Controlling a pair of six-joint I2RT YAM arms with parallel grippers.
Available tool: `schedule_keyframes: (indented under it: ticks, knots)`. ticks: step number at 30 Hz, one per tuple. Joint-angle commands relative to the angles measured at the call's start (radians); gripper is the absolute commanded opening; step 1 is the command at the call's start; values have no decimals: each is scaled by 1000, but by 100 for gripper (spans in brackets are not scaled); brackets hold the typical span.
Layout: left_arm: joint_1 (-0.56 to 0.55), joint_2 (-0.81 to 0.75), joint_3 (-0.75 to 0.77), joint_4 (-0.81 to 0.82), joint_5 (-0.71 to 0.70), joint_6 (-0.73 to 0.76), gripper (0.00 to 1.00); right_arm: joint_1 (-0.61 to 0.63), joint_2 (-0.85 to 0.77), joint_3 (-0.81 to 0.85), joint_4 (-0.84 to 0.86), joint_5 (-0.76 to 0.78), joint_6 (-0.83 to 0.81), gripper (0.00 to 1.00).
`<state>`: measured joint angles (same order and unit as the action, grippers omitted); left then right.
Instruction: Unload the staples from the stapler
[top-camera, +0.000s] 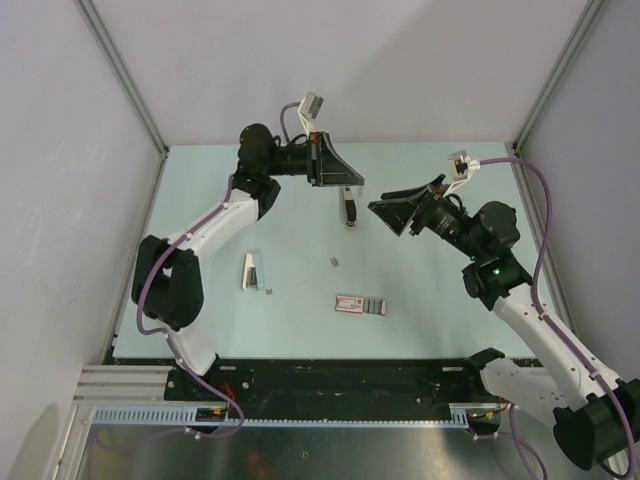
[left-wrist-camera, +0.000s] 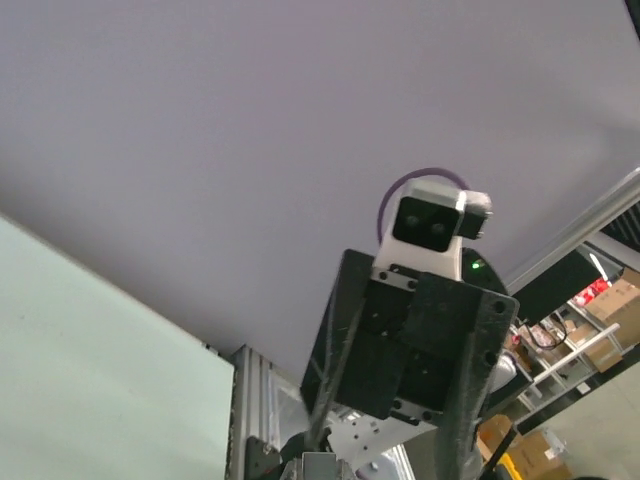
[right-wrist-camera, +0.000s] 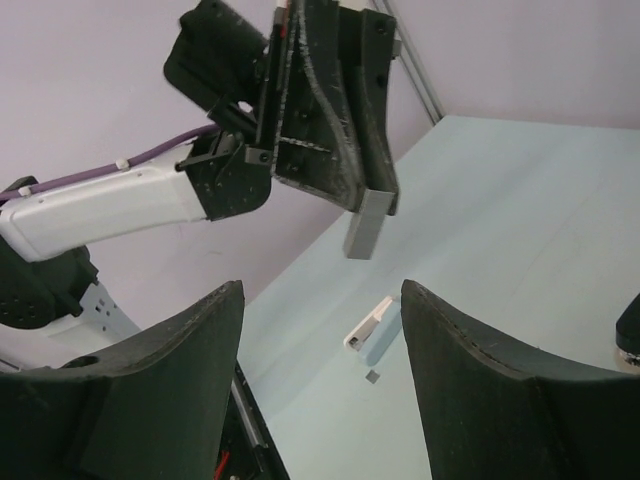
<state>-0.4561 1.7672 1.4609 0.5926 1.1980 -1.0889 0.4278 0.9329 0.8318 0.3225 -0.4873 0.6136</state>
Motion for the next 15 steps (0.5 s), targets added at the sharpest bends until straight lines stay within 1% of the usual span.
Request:
schedule_keyframes:
  ticks: [1, 7, 15]
  knots:
    - [-7, -106, -56, 296, -52, -175, 4, -4, 27, 41, 90, -23, 38, 68]
    - [-22, -123, -105, 370, -54, -214, 4, -2, 64, 48, 133, -32, 67, 67]
    - [-30, -135, -174, 402, -67, -197, 4, 7, 78, 50, 182, -37, 102, 61]
